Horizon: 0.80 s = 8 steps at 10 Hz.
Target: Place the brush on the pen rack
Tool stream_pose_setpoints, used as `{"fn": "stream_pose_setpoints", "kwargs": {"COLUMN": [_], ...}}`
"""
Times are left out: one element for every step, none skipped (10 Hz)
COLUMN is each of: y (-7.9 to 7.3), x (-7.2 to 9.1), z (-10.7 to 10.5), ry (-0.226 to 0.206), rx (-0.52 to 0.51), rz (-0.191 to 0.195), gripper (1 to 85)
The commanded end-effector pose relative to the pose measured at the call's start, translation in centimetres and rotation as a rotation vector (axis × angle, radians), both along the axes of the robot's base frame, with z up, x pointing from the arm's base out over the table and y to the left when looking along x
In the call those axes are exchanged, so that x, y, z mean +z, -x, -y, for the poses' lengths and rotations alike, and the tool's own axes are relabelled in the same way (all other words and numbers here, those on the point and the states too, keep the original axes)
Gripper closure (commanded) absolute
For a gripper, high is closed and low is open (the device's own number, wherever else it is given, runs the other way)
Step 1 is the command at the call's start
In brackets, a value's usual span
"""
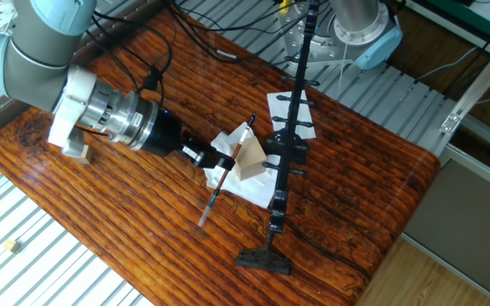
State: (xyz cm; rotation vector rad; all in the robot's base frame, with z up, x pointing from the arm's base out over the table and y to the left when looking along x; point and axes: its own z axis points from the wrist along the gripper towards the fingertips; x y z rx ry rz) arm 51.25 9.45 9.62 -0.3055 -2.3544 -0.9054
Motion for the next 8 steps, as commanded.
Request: {"fn": "stream_pose_setpoints", "kwargs": {"y": [-0.2,-0.3,-0.6,-0.7,-0.8,-1.0,-1.1,-1.2], "x": [0.0,0.0,-0.4,-0.5,-0.3,-0.5,-0.6,-1.1], "z": [0.0,-0.1,0.1,0.1,-0.1,-0.1,0.0,0.3], "ry": [0.030,0.022,0.026,0.022,0.013,0.017,0.021,0.036], "rx": [-0.020,-0.022,-0.013,-0.009,-0.016,-0.020,-0.019,-0.009], "rz": [-0.028,-0.021,0.007,0.016,0.016,0.024,0.028,0.047], "gripper": [84.3,84.3,84.3,84.3,84.3,84.3,84.3,84.3]}}
